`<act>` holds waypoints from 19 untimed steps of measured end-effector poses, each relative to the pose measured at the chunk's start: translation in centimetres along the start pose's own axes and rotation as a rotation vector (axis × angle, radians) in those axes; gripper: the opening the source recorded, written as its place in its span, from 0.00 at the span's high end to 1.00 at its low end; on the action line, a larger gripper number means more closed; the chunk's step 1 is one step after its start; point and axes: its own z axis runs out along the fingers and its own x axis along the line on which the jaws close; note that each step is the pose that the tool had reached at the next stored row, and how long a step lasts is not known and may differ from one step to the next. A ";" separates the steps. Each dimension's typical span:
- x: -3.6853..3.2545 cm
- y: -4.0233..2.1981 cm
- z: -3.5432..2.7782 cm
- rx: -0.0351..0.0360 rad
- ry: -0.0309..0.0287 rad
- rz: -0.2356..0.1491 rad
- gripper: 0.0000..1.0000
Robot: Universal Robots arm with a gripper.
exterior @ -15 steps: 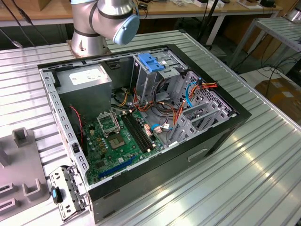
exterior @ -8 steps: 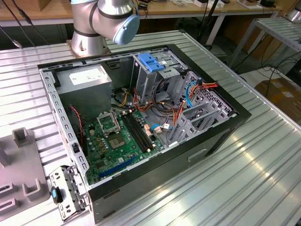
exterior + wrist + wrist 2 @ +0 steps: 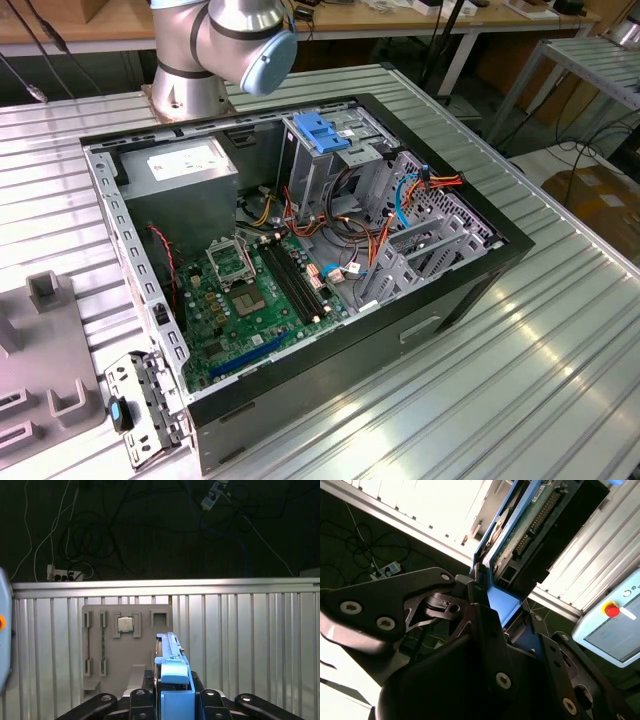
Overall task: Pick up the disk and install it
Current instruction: 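Pick up the disk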
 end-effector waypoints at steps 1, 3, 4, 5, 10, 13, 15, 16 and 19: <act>0.00 -0.06 0.00 0.0000 0.0000 0.000 0.63; -0.01 -0.20 0.00 0.0000 0.0000 0.000 0.63; -0.01 -0.27 0.00 -0.0001 0.0001 0.000 0.63; -0.01 -0.34 0.00 0.0000 0.0000 0.000 0.63; -0.02 -0.64 0.00 0.0000 0.0000 0.000 0.63; -0.02 -0.86 0.00 0.0000 0.0000 0.000 0.63; -0.03 -1.01 0.00 0.0000 0.0000 0.000 0.63; -0.03 -1.07 0.00 0.0000 0.0000 0.000 0.63; -0.04 -1.35 0.00 0.0000 0.0000 0.000 0.63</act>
